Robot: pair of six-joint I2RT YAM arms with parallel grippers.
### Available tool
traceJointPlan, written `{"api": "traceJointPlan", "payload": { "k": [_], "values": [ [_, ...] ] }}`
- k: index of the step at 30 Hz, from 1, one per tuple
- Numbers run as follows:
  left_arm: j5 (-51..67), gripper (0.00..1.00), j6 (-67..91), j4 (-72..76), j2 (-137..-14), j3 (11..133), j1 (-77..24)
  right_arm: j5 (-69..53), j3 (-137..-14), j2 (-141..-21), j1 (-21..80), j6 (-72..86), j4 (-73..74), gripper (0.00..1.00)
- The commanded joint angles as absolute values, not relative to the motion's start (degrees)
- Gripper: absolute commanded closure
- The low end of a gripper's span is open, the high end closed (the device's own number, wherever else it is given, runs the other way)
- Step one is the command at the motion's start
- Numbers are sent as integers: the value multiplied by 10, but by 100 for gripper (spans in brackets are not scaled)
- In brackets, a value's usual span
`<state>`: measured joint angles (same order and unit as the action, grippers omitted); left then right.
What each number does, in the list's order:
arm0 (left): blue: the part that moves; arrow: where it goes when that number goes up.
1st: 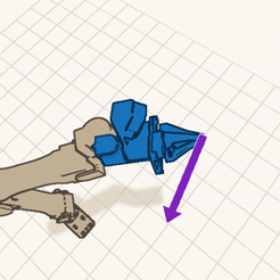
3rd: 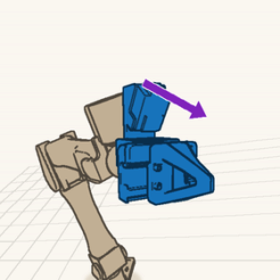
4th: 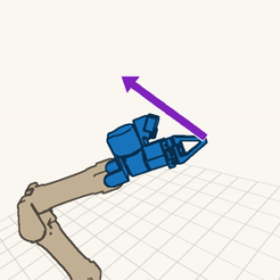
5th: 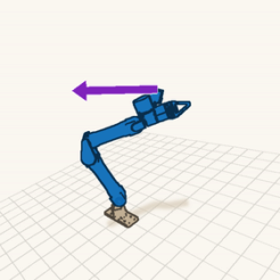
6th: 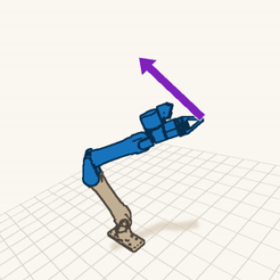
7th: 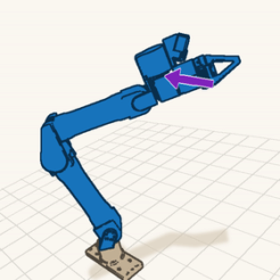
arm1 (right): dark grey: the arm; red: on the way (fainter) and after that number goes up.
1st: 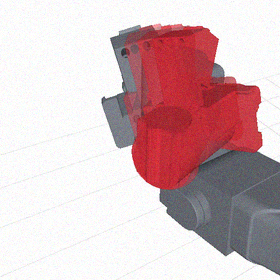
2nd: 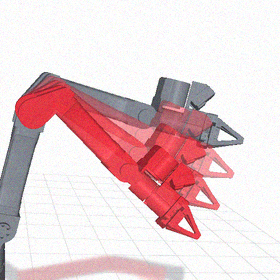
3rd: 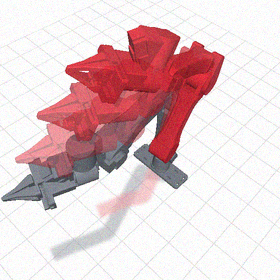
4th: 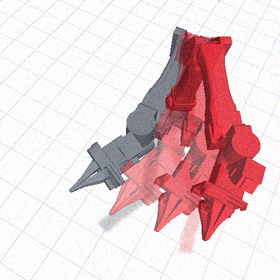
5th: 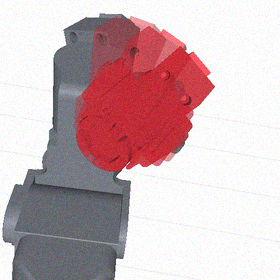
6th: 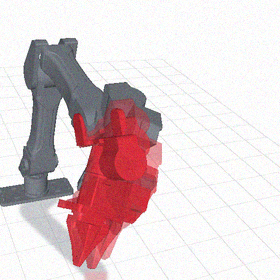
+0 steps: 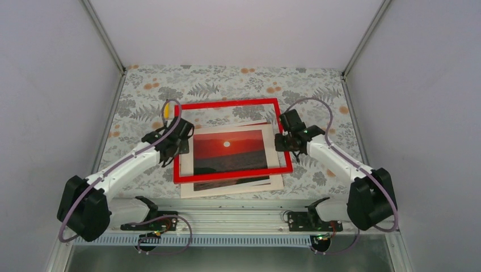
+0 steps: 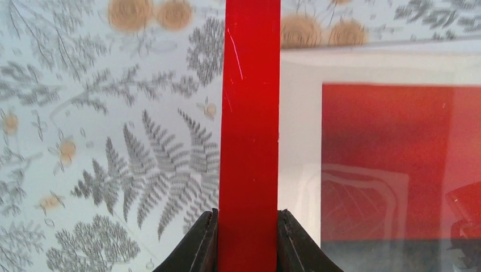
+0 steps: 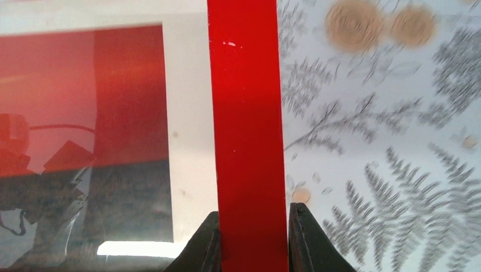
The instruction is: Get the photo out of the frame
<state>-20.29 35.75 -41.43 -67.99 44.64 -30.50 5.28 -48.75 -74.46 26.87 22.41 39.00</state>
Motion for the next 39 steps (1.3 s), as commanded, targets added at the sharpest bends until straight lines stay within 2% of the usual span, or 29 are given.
{"api": "traceJointPlan", "payload": {
  "k": [1,9,21,31,39],
  "values": [
    [-199,92,347,-350,-730,525,-310,59,-575,-792,259,233,344,96],
    [-193,92,282,-286,-866,651,-265,34,-671,-903,190,185,273,96],
    [-78,92,207,-162,-1063,793,-166,-30,-810,-1104,138,169,164,96],
    [-39,92,183,-167,-1212,940,-128,-66,-938,-1233,119,164,152,96],
    [-16,92,177,-184,-1310,1023,-114,-85,-983,-1298,107,152,130,94]
  ]
}}
